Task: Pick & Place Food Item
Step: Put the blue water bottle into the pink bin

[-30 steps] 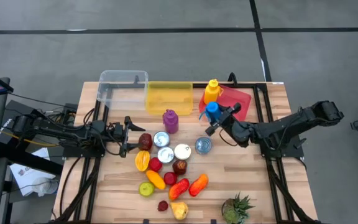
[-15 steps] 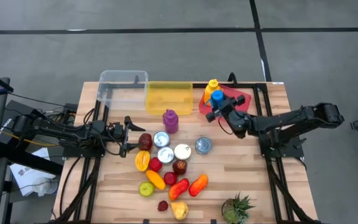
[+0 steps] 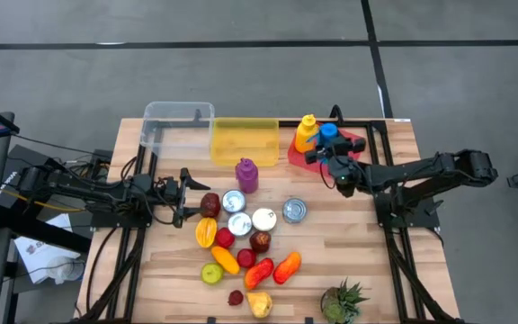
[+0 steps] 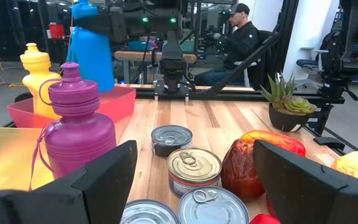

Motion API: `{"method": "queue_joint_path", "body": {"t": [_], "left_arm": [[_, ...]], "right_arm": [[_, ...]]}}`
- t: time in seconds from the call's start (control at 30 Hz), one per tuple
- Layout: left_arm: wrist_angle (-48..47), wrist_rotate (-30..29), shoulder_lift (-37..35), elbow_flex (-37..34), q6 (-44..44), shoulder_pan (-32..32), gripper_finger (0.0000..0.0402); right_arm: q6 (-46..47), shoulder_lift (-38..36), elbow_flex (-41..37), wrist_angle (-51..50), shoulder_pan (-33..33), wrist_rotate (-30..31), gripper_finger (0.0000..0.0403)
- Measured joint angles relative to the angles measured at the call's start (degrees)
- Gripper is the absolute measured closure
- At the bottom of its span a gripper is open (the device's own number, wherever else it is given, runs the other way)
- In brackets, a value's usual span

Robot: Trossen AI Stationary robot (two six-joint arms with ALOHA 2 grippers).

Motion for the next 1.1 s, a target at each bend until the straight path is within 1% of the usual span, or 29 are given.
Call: {"method": "queue_joint_path", "body": {"t": [0.17,0.27,0.37,0.43,0.93,1.03,1.1], "left_arm": [[0.0,0.2,0.0,0.0,-0.1,0.0,0.0086],[0.0,0.2,0.0,0.0,-0.1,0.0,0.0086],[0.0,0.2,0.0,0.0,-0.1,0.0,0.0086],[0.0,0.2,0.0,0.0,-0.1,0.0,0.0086],[0.0,0.2,0.0,0.0,-0.1,0.0,0.0086],[0.0,0.2,0.0,0.0,-0.1,0.0,0.0086],[0.0,0.2,0.0,0.0,-0.1,0.0,0.0086]], "right_arm": [[5.5,0.0,0.0,-3.8,-1.1,2.9,0.0219],[11.3,0.0,0.0,-8.4,-2.5,4.0,0.0219],[16.9,0.0,0.0,-12.4,-4.2,4.0,0.0219],[18.9,0.0,0.0,-13.6,-5.2,4.0,0.0219],[18.8,0.1,-0.3,-16.1,-13.2,3.6,0.022],[21.6,0.1,-2.2,-15.7,-14.2,3.4,0.022],[23.2,0.1,-4.8,-13.2,-14.8,3.0,0.022]]}}
